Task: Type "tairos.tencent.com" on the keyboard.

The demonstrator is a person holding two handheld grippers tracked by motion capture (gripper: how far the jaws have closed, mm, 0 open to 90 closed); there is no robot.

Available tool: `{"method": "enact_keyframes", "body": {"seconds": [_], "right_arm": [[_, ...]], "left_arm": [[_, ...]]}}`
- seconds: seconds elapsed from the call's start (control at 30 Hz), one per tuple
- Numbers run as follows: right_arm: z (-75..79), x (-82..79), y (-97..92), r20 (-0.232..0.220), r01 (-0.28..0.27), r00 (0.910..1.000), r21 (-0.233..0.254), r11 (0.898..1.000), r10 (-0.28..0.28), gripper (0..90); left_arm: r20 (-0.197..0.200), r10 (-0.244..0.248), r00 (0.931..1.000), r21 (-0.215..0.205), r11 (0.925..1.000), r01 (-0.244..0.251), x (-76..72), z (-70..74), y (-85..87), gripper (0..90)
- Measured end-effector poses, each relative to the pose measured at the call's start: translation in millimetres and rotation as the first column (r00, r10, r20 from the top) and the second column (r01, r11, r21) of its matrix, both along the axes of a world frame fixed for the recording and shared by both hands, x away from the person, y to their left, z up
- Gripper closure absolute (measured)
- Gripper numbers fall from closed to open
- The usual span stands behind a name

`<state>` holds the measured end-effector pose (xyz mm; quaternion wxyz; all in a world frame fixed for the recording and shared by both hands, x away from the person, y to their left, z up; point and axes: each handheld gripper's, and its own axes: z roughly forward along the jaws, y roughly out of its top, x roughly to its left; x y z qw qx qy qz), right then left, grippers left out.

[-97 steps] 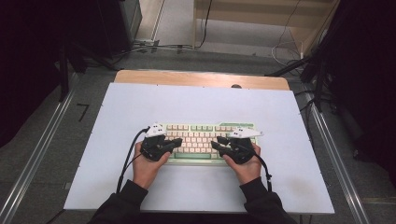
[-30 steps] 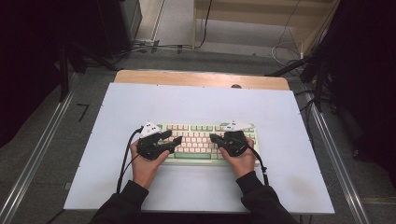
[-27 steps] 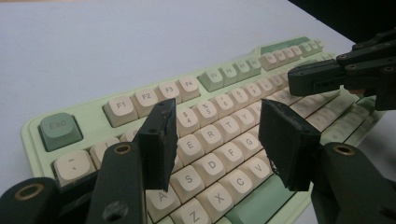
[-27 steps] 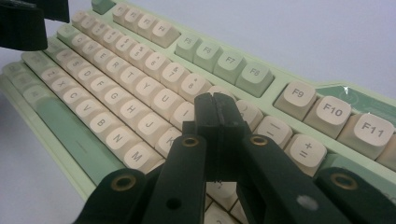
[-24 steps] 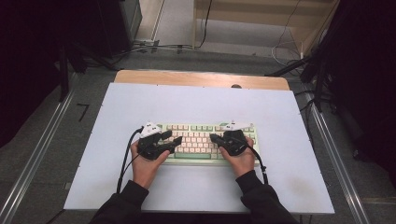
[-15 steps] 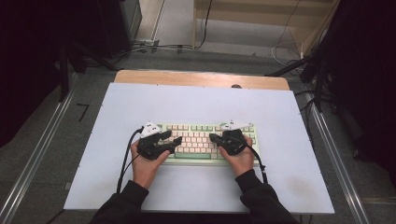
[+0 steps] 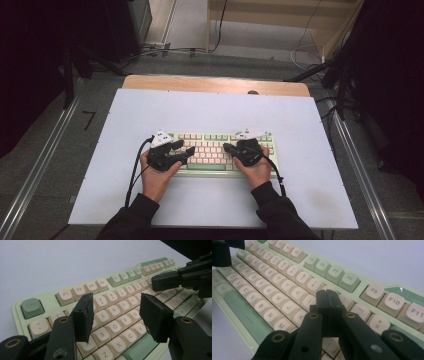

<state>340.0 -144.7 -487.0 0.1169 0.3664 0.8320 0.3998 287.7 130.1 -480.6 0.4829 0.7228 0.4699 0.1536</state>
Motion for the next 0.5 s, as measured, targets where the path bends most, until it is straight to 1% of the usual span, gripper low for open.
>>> {"method": "enact_keyframes", "body": {"seconds": [0.27,0.3,0.37,0.43,0.5], "right_arm": [[-0.8,-0.3,0.8,0.000,0.002,1.0000,-0.004,1.000,-0.002,87.6],[-1.4,0.0,1.1,0.002,0.001,1.0000,-0.016,1.000,-0.001,87.5],[-2.2,0.7,1.5,-0.011,-0.001,0.9999,-0.012,1.000,0.000,87.5],[-1.0,-0.1,1.5,-0.005,0.001,1.0000,-0.019,1.000,-0.001,87.6],[1.0,-1.0,0.5,-0.001,0.002,1.0000,-0.005,1.000,-0.002,87.6]], "left_arm": [[0.000,0.004,1.0000,-0.001,1.0000,-0.004,-0.1,0.2,0.2,45.7],[-0.001,0.003,1.0000,-0.002,1.0000,-0.003,0.0,0.1,0.3,45.7],[-0.001,0.006,1.0000,-0.004,1.0000,-0.006,-0.2,0.2,0.4,45.7],[-0.001,0.007,1.0000,-0.004,1.0000,-0.007,-0.2,0.2,0.5,45.7],[0.001,0.007,1.0000,-0.009,0.9999,-0.007,-0.1,0.4,0.7,45.7]]}}
